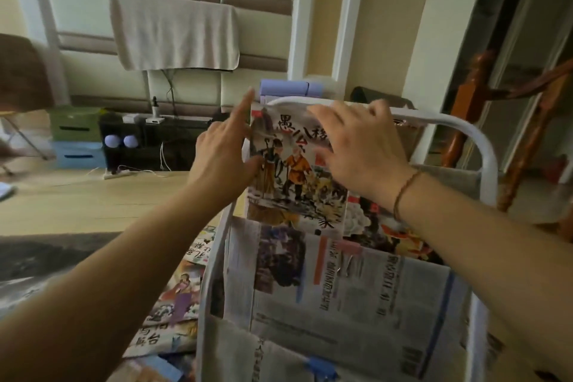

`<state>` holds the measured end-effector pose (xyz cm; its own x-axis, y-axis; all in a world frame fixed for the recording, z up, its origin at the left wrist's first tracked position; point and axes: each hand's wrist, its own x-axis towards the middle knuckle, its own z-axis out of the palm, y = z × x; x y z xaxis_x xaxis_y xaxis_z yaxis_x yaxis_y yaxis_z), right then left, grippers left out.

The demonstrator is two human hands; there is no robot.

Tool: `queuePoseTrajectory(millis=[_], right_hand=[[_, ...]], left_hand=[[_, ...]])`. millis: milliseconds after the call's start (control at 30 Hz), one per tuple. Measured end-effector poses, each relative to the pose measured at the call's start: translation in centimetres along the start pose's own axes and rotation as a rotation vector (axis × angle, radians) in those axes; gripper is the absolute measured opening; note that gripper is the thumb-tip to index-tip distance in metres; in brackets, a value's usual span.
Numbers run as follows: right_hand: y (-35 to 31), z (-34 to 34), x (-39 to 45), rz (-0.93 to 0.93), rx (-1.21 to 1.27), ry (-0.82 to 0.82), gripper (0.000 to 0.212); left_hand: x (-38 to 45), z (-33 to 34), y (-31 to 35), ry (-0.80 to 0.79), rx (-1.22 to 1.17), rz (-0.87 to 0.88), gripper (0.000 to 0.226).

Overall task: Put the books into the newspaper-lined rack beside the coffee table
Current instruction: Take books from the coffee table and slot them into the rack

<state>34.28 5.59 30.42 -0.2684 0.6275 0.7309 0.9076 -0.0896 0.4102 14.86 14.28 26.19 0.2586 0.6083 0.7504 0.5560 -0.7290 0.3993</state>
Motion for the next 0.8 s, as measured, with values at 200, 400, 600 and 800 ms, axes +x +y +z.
queuePoseTrajectory(millis=[200,400,600,800], right_hand=[[-1.3,2.1,-3.3,-0.124,-0.133,0.019,0.04],[-2.1,3.3,-5.0,-0.145,-0.161,-0.122,0.043],[-2.3,3.6,-5.4,-0.138,-0.139,-0.114,0.046],[-2.3,4.0,-5.9,-0.127,-0.09,-0.066,0.044]], left_hand=[[-1.3,1.0,-1.2,-0.019,0.237,0.102,0.059],[-2.8,2.6,-2.7,-0.027,0.425,0.172,0.031],[-3.5,3.4,-3.1,0.009,0.421,0.131,0.038],[-3.8,3.7,-3.1,-0.009,0.386,0.106,0.04]])
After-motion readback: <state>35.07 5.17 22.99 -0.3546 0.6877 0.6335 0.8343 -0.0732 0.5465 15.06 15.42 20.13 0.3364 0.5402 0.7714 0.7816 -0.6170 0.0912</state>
